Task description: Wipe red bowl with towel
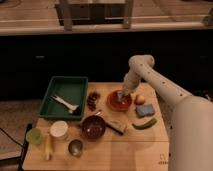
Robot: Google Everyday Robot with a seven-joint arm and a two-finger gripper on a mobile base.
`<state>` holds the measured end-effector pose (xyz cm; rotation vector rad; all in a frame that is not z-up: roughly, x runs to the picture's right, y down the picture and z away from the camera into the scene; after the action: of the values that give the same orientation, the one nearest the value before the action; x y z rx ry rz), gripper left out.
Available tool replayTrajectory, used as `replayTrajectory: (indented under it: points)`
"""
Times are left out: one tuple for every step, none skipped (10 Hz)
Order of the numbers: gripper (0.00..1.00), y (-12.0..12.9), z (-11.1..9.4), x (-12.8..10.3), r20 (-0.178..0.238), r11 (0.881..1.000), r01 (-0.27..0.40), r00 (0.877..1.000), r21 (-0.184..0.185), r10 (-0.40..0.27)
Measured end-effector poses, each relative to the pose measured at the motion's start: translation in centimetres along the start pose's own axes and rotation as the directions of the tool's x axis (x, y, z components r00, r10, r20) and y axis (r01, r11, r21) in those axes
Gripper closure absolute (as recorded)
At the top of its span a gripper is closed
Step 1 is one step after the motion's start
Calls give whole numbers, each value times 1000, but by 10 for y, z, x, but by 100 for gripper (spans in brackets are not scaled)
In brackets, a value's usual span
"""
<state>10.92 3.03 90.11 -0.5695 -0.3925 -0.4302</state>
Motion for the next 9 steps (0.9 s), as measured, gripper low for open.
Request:
replayTrajectory:
  points:
    - [97, -1, 3, -8, 8, 999, 31, 999, -9, -31]
    - [97, 4, 6, -18, 23, 997, 75, 997, -27, -75]
    - [97, 9, 7, -23, 32, 995, 96, 995, -37, -95]
    - [97, 21, 6, -26, 39, 993, 112, 993, -49, -110]
    - [97, 37, 4, -24, 42, 991, 121, 992, -61, -119]
    - [97, 50, 2, -20, 43, 990, 122, 992, -69, -119]
    - [97, 59, 0, -15, 42, 991, 113, 993, -72, -110]
    - [97, 69, -4, 2, 30, 994, 85, 996, -70, -83]
    - [97, 72, -6, 12, 17, 996, 60, 998, -70, -59]
